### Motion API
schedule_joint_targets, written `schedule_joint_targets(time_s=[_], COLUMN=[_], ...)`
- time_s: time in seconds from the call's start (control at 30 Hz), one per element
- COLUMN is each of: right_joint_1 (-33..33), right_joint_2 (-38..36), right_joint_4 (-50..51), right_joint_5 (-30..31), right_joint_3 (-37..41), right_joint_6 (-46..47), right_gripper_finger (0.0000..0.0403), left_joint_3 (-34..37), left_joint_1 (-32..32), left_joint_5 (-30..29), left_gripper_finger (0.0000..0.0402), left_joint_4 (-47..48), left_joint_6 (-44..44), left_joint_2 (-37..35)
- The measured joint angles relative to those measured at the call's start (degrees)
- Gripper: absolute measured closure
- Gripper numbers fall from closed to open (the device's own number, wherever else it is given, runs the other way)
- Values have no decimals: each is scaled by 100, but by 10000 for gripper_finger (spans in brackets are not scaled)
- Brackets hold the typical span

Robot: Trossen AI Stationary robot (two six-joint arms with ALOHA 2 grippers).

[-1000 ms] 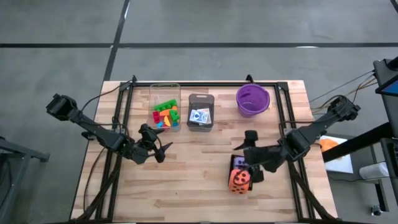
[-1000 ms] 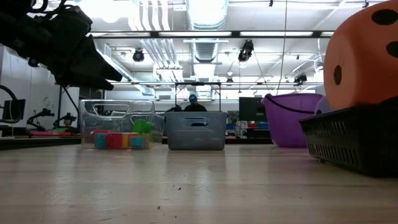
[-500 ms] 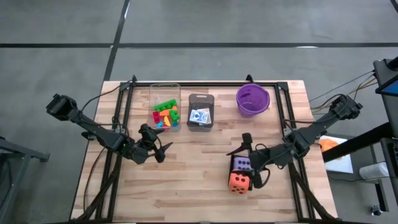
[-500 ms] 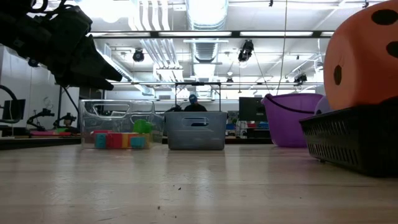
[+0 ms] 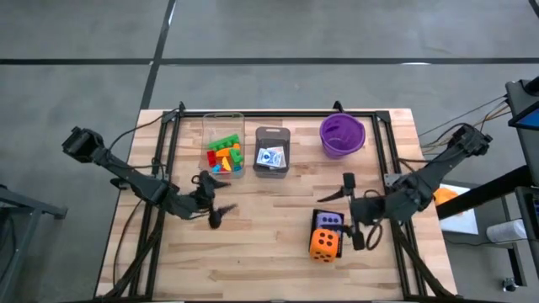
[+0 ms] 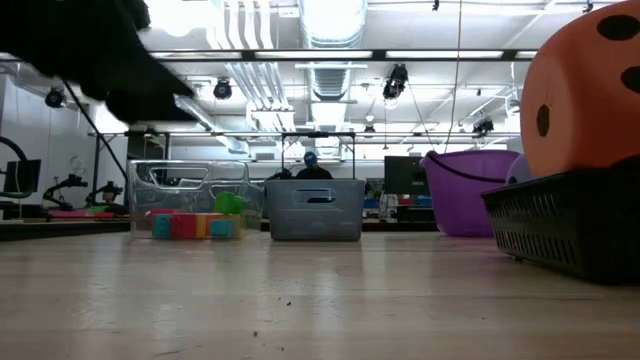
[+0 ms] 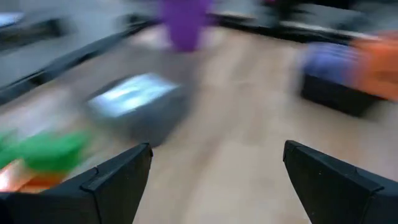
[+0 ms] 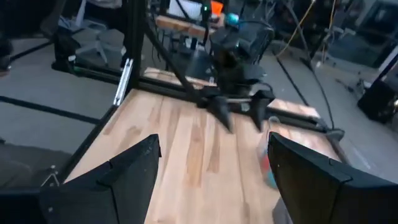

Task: Pick & Place Toys
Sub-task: Return to Home Position

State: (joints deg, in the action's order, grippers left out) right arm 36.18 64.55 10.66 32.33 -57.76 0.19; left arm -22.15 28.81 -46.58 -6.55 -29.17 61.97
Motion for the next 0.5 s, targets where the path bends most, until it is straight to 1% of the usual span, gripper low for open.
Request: schedule_joint_targets(time_s=[0.03, 0.1, 0.17, 0.23, 0.3, 0.37, 0.47, 0.5], right_joint_1=[103, 297, 502, 732, 952, 1147, 1455, 1549], right_joint_2=[-69, -211, -398, -674, -955, -1184, -1547, -1673], right_joint_4=[-34, -223, -607, -1010, -1404, -1704, -2136, -2280], right_joint_5=[21, 75, 59, 20, 22, 34, 121, 146], right_joint_3=[23, 176, 445, 778, 1161, 1577, 2106, 2233], right_joint_6=[-80, -245, -403, -502, -526, -509, -462, -463], right_gripper_finger=[112, 112, 112, 112, 112, 112, 112, 112], left_joint_3=[0, 0, 0, 85, 413, 903, 1884, 2170], left_joint_1=[3, 14, 20, 40, 72, 135, 239, 249], left_joint_5=[425, 1237, 1650, 1709, 1713, 1726, 1731, 1712], left_gripper_finger=[35, 35, 35, 35, 35, 35, 35, 35], left_joint_4=[-264, -796, -983, -1032, -1189, -1687, -2736, -2857], left_joint_6=[483, 1123, 1400, 1441, 1439, 1410, 1340, 1317], left_joint_2=[-45, -198, -440, -711, -1033, -1351, -1832, -2000])
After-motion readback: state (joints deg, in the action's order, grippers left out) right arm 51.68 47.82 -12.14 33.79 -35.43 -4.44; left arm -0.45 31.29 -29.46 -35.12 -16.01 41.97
